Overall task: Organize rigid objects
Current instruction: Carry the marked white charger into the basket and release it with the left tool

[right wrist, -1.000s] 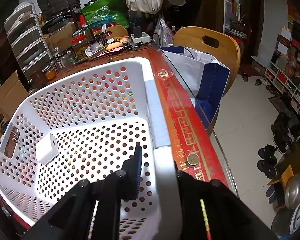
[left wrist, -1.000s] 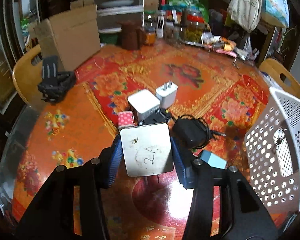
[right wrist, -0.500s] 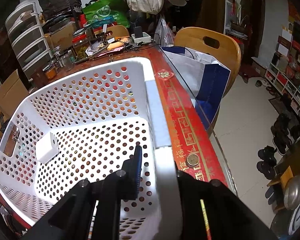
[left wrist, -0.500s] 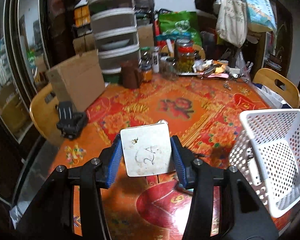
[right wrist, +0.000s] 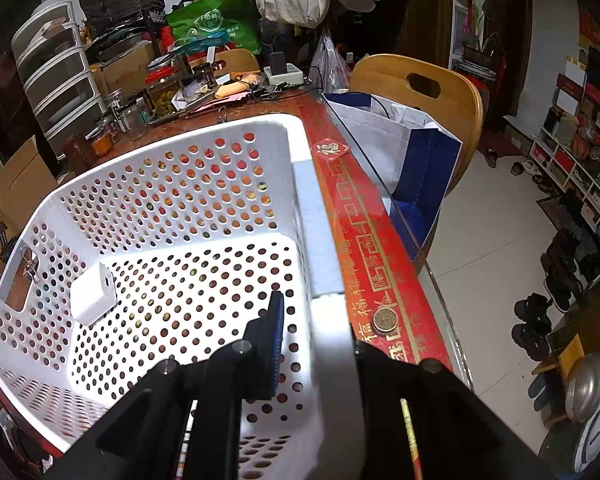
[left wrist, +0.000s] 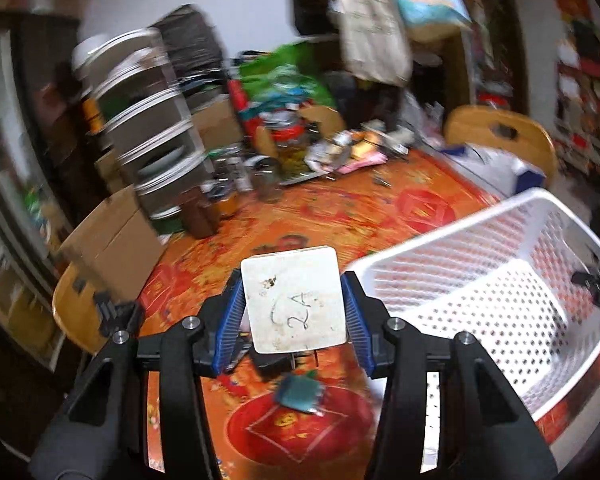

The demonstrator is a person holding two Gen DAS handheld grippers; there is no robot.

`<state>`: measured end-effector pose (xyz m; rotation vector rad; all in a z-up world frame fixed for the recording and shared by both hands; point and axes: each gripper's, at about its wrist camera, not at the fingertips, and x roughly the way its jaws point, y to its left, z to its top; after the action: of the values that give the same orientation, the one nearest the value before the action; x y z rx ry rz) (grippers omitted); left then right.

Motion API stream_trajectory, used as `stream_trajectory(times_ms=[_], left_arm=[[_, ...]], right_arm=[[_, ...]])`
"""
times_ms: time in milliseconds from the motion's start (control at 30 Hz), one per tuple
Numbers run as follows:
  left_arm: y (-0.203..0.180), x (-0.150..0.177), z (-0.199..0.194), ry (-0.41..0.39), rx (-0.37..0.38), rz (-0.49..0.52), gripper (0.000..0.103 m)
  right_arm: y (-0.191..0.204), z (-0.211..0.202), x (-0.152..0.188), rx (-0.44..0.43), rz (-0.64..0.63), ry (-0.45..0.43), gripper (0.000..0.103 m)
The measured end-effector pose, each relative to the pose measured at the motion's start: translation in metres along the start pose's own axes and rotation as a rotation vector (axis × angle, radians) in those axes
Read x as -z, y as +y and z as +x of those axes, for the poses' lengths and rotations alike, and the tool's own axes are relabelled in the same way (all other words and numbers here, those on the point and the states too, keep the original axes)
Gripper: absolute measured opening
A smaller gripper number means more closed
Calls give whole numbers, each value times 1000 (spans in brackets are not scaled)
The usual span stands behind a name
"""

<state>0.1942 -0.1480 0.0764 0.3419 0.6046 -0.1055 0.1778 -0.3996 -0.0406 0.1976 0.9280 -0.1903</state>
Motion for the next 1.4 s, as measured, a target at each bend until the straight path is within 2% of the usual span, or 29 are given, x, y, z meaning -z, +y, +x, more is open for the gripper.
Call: stream_trajectory(times_ms=[133,233,300,433,533,667,967,1000,1067,1133,1267,1400], left_arm=[[-57,-10,16,77,36,126,45],[-97,-11,35,180,93,227,45],[-118,-10,48,250,136,273,45],[-151,-10,64,314,193,324,45],[-162,-11,89,403,231,360,45],[-183,-3,119,513,240,420,45],[-205,8,165,648,262,443,46],[-204,9,167,651,275,434,46],[-199,6,168,635,280,412,64],[-189,0,163,591,279,391,74],[-153,-13,132,455,275,303,82],[-84,-13,88,292,302,172,94]], right_arm=[[0,0,0,-2,2,-2,13],[0,0,0,-2,-1,0,13],[0,0,-1,-1,-5,2,13],[0,0,-1,-4,-3,2,13],[-2,0,-1,-13,4,1,13],[-3,0,-2,-17,3,1,13],[-5,-1,-1,-29,4,3,13],[-5,0,-1,-30,4,3,13],[-5,0,-1,-31,6,2,13],[-6,0,-1,-30,5,3,13],[-5,-1,0,-24,0,7,13],[-5,-1,0,-20,-3,13,13]])
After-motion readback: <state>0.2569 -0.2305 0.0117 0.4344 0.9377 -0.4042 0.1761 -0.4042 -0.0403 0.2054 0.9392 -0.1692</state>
